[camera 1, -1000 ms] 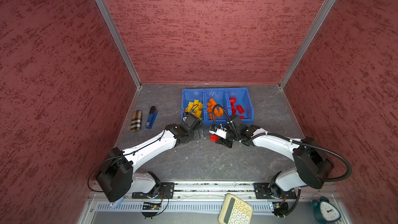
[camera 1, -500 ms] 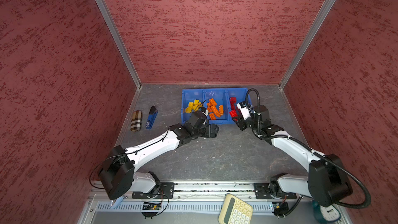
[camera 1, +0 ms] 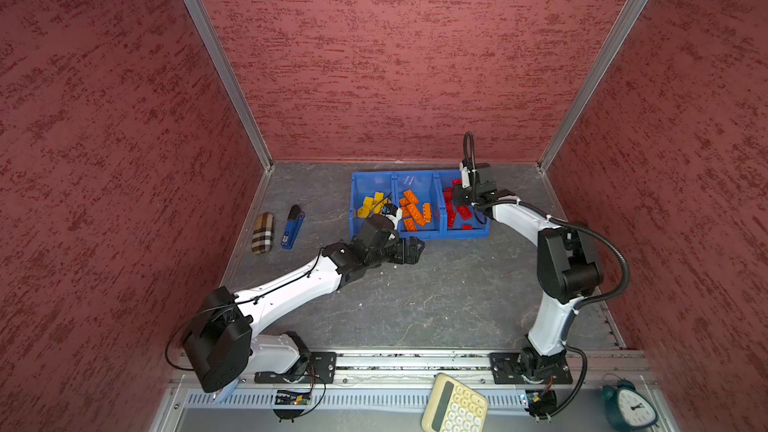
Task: Sort the legos into containers by color
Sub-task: 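Lift the red plate and carry it over the far compartment with the right gripper, then open the right gripper to drop the red plate into the far compartment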
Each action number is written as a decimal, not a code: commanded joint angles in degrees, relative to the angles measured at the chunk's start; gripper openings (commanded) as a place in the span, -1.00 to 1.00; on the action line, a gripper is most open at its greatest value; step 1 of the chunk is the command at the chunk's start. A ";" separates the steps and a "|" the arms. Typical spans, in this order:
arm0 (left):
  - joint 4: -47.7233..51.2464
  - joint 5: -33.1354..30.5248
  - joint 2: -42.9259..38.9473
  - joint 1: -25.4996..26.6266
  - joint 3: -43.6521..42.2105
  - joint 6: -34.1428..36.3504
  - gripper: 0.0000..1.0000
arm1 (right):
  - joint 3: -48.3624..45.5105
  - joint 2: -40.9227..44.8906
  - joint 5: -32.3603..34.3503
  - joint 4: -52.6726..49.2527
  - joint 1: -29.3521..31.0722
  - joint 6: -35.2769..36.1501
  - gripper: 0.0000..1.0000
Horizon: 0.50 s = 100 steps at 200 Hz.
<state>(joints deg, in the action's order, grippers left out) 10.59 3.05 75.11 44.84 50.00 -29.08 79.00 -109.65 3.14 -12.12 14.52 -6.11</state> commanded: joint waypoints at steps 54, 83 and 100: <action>-0.78 -2.70 -3.29 -0.76 -2.80 -0.98 0.99 | 9.30 -7.27 8.77 -5.40 -0.03 2.91 -0.41; -0.33 -3.26 -4.08 -0.72 -3.36 -1.53 0.99 | 10.68 -8.04 11.83 -5.66 0.54 3.38 -0.29; -0.24 -3.94 -4.74 -0.72 -4.01 -2.09 0.99 | 10.70 -7.42 12.89 -5.55 1.35 4.28 -0.23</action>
<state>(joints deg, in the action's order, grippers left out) 10.41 0.78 72.14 44.36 47.24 -30.22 87.81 -117.16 12.14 -17.17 14.94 -3.29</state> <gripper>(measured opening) 0.996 0.367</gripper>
